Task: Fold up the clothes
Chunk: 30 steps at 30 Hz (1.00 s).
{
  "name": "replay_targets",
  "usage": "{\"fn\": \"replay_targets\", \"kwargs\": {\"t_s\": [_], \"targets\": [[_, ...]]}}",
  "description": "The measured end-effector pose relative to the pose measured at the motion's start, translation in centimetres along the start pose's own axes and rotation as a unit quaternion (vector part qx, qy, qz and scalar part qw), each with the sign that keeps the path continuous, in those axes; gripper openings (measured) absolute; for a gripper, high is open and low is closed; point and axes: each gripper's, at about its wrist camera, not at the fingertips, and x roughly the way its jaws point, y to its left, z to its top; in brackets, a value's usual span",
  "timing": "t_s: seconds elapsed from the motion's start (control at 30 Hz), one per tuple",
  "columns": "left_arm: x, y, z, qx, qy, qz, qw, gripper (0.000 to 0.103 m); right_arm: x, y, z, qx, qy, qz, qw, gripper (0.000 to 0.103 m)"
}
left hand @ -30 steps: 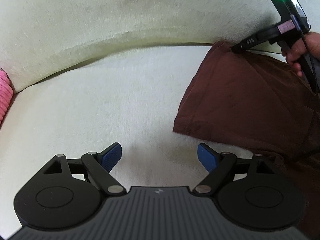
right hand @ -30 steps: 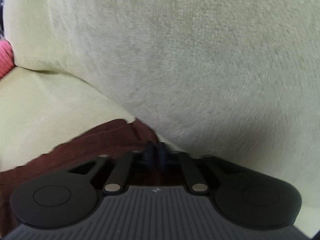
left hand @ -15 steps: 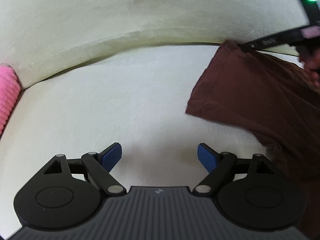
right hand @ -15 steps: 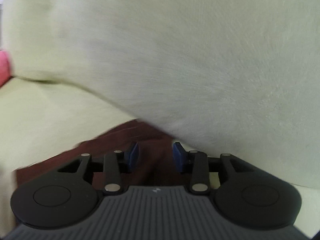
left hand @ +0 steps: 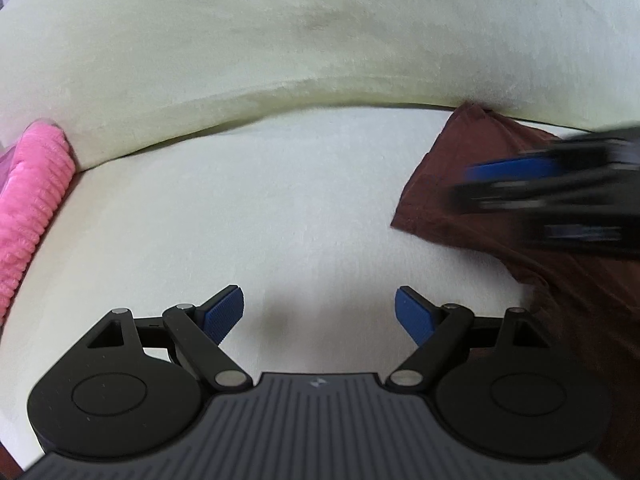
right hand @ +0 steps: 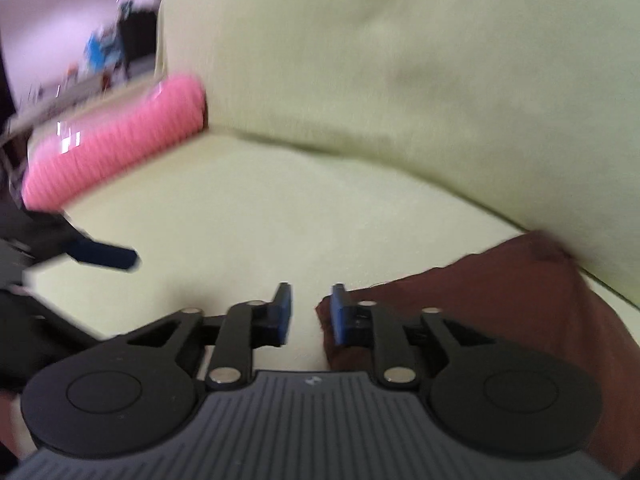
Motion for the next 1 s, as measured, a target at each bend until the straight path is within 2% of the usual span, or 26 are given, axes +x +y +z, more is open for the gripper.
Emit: {"fn": "replay_targets", "kwargs": {"t_s": [0.1, 0.17, 0.2, 0.27, 0.37, 0.43, 0.57, 0.67, 0.73, 0.83, 0.87, 0.97, 1.0], "targets": [[-1.0, -0.9, -1.1, 0.0, 0.001, -0.012, 0.9999, 0.084, -8.3, -4.1, -4.3, 0.054, -0.011, -0.113, 0.992, 0.042], [-1.4, -1.8, -1.9, 0.003, 0.008, -0.019, 0.9998, 0.084, -11.6, -6.3, -6.5, 0.081, -0.017, -0.155, 0.984, 0.053], [-1.6, -2.4, -2.3, 0.005, 0.013, -0.025, 0.9996, 0.084, -13.6, -7.9, -8.1, 0.109, -0.018, -0.181, 0.977, 0.053], [-2.0, -3.2, -2.8, 0.009, 0.018, -0.034, 0.9992, 0.084, -18.3, -12.5, -12.0, 0.183, -0.02, -0.238, 0.954, 0.053], [-2.6, -4.9, -3.3, 0.015, 0.023, -0.045, 0.9986, 0.084, -21.0, -16.3, -14.4, 0.217, -0.016, -0.284, 0.934, 0.053], [-2.8, -6.0, -3.4, 0.02, 0.028, -0.054, 0.998, 0.084, -21.9, -18.7, -15.3, 0.236, -0.016, -0.293, 0.926, 0.053], [-3.4, -8.8, -3.4, 0.041, 0.027, -0.067, 0.9965, 0.084, -20.3, -21.8, -15.1, 0.24, 0.003, -0.292, 0.926, 0.053], [-3.4, -10.4, -3.3, 0.055, 0.027, -0.067, 0.9959, 0.084, -18.8, -22.7, -15.1, 0.249, 0.022, -0.279, 0.927, 0.052], [-3.1, -11.1, -3.4, 0.055, 0.032, -0.067, 0.9957, 0.084, -18.6, -22.6, -15.3, 0.249, 0.029, -0.262, 0.932, 0.03], [-2.7, -11.4, -3.7, 0.056, 0.038, -0.062, 0.9958, 0.084, -18.4, -22.8, -15.6, 0.242, 0.025, -0.263, 0.934, 0.022], [-2.5, -11.5, -3.8, 0.057, 0.04, -0.06, 0.9958, 0.084, -18.8, -22.9, -15.5, 0.247, 0.019, -0.271, 0.93, 0.008], [-2.2, -11.6, -4.2, 0.059, 0.047, -0.052, 0.9958, 0.084, -19.8, -23.5, -16.1, 0.281, 0.005, -0.29, 0.915, 0.01], [-2.1, -11.6, -4.5, 0.059, 0.05, -0.048, 0.9959, 0.084, -20.0, -23.4, -16.3, 0.282, 0.006, -0.292, 0.914, 0.011]]}}
